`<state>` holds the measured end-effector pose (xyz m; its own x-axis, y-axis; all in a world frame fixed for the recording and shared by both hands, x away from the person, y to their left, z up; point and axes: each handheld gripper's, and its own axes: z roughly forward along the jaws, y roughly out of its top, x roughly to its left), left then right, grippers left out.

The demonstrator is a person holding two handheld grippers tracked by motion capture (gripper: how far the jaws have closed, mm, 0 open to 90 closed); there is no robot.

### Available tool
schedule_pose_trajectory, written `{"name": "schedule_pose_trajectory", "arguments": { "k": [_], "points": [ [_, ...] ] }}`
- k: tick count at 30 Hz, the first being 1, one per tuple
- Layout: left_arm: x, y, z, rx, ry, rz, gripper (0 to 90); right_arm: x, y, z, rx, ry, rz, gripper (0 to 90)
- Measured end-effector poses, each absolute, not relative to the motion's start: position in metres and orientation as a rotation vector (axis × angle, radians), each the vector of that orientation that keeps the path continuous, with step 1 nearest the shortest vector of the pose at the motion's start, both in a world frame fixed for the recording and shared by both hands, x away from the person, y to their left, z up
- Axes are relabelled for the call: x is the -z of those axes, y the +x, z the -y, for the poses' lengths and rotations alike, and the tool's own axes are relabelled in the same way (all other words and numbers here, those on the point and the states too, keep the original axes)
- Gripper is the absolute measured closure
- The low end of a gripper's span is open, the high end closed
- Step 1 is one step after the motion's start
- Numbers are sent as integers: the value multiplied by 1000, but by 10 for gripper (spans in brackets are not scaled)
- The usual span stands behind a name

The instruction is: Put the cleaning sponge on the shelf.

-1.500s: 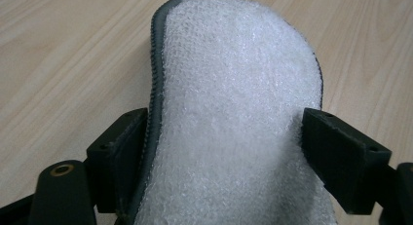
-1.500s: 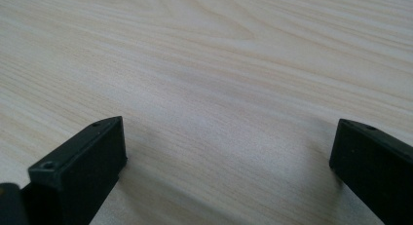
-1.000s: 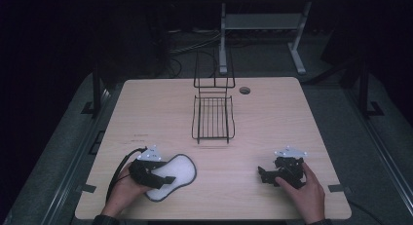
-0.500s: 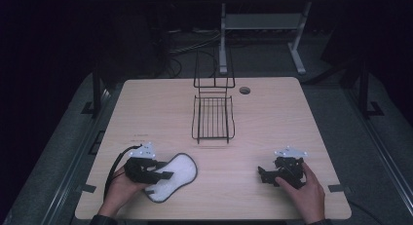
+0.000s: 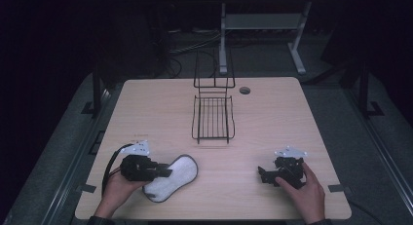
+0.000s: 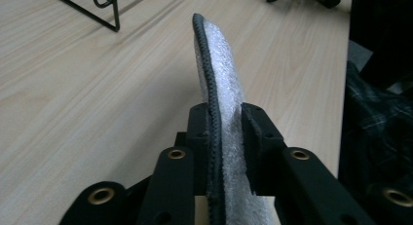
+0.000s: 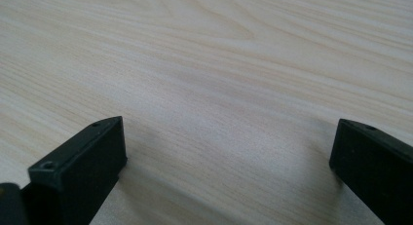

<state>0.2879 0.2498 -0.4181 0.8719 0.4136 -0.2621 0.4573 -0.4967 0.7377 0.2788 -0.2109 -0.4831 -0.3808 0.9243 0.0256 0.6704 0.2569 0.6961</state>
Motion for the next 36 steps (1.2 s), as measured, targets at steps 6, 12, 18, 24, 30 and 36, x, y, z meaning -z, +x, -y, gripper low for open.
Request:
{"name": "schedule_pose_trajectory", "arguments": {
  "k": [6,12,18,24,30,36],
  "points": [
    [414,287,-254,37,2146,-646,788,483,279,211,-891,1453,-2146,0],
    [411,286,-256,19,2149,-667,784,483,279,211,-891,1455,-2145,0],
    [406,285,-257,-28,2167,-681,782,483,279,211,-891,1455,-2145,0],
    [400,287,-260,-49,2138,-715,782,483,279,211,-891,1455,-2145,0],
    [394,290,-264,-71,2130,-720,782,483,279,211,-891,1455,-2145,0],
    [390,295,-262,-84,2117,-721,782,483,279,211,-891,1456,-2145,0]
  ]
}}
